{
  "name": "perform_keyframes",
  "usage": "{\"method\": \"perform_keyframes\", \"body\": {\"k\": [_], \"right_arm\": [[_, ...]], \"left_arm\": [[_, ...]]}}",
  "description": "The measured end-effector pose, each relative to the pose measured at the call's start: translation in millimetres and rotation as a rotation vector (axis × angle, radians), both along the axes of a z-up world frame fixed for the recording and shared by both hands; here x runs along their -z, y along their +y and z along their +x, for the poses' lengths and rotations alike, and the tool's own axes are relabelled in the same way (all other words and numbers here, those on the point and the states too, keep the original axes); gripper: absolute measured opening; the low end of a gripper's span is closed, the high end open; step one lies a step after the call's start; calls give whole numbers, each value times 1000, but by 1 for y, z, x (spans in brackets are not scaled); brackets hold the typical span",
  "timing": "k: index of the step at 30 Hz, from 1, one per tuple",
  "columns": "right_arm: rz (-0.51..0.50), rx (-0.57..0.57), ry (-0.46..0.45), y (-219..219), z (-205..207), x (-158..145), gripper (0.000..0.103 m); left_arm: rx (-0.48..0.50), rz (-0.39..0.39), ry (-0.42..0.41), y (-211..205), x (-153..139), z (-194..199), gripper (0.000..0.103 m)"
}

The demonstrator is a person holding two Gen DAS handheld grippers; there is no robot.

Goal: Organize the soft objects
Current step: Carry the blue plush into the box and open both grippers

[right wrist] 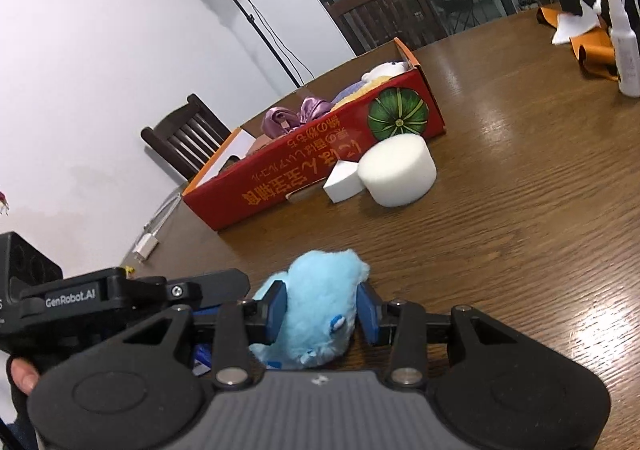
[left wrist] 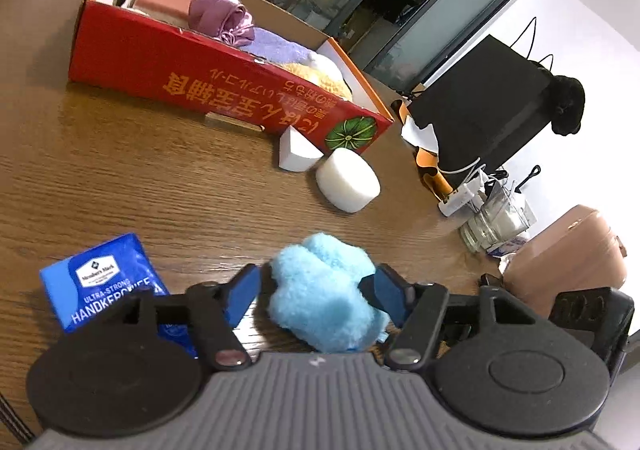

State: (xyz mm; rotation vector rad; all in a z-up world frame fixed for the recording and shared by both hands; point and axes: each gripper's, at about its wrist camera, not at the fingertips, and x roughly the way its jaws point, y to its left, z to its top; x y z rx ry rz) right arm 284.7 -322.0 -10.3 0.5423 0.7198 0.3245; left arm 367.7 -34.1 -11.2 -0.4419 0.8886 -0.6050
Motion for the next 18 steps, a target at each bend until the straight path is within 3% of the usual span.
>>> {"method": "perform_keyframes", "body": {"k": [2, 6, 11, 15, 18], "right_arm": [[23, -8, 5, -3, 1, 2, 34], [48, -17, 15, -6, 3, 3, 31], [67, -32, -60, -9, 14, -27, 29], [55, -67, -172, -5, 56, -66, 29], [51, -82, -217, 3, 110, -85, 29]], "left_arm": [[21, -9, 23, -3, 4, 2, 42], [22, 0, 17, -8, 0, 4, 42], [16, -25, -105, -3, -37, 9, 42], [-9, -34, -213, 5, -76, 45, 42], [-57, -22, -234, 8, -90, 88, 42]]}}
